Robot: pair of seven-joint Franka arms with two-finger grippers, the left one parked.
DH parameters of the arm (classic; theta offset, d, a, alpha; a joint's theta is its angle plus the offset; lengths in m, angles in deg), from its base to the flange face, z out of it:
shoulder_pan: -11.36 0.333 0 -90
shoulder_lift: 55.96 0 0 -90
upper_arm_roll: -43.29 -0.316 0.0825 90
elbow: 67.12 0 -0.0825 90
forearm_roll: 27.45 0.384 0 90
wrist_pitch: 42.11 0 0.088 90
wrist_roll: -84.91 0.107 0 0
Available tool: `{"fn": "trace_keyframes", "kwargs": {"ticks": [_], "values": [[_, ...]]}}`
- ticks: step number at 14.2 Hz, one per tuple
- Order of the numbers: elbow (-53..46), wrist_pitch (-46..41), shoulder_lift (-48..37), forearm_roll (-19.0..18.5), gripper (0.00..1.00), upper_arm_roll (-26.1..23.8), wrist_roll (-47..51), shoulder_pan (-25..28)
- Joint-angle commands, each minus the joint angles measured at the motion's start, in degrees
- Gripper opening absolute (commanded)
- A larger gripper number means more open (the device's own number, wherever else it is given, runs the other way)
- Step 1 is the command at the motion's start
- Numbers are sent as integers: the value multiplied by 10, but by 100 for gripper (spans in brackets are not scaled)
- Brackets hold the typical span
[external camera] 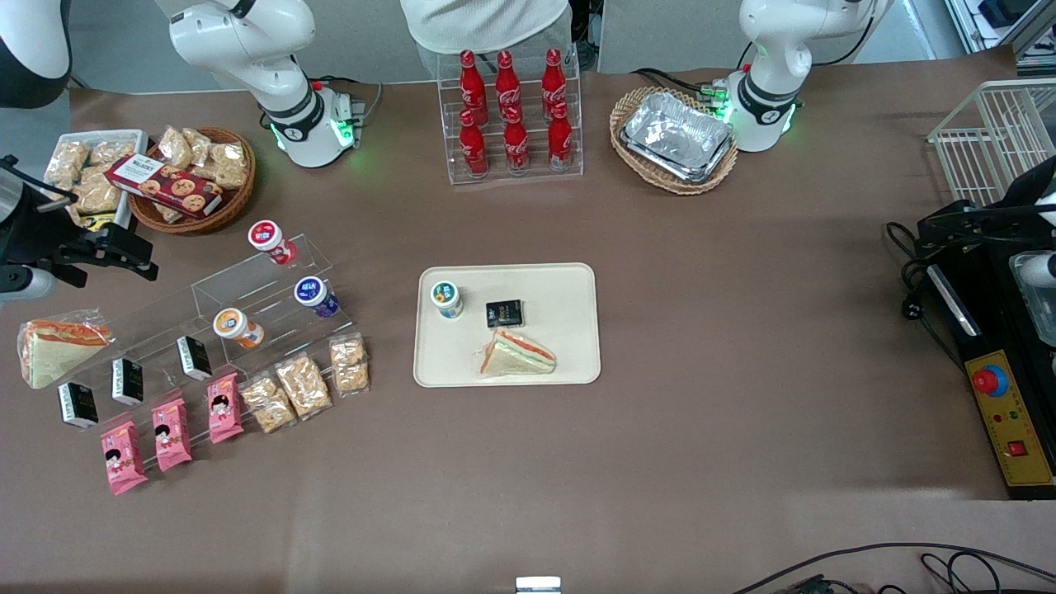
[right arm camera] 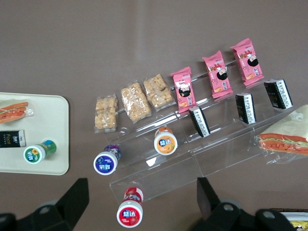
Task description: Place green gum on tray
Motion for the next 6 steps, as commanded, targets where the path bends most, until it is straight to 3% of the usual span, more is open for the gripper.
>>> {"fn": "trace_keyframes", "kwargs": {"ticks": [1, 3, 6], "values": [[6, 8, -4, 0, 100, -8, -8, -12], [6, 7, -3, -1, 100, -33, -8, -38], [6, 7, -2, 0, 100, -164, -8, -164]]}}
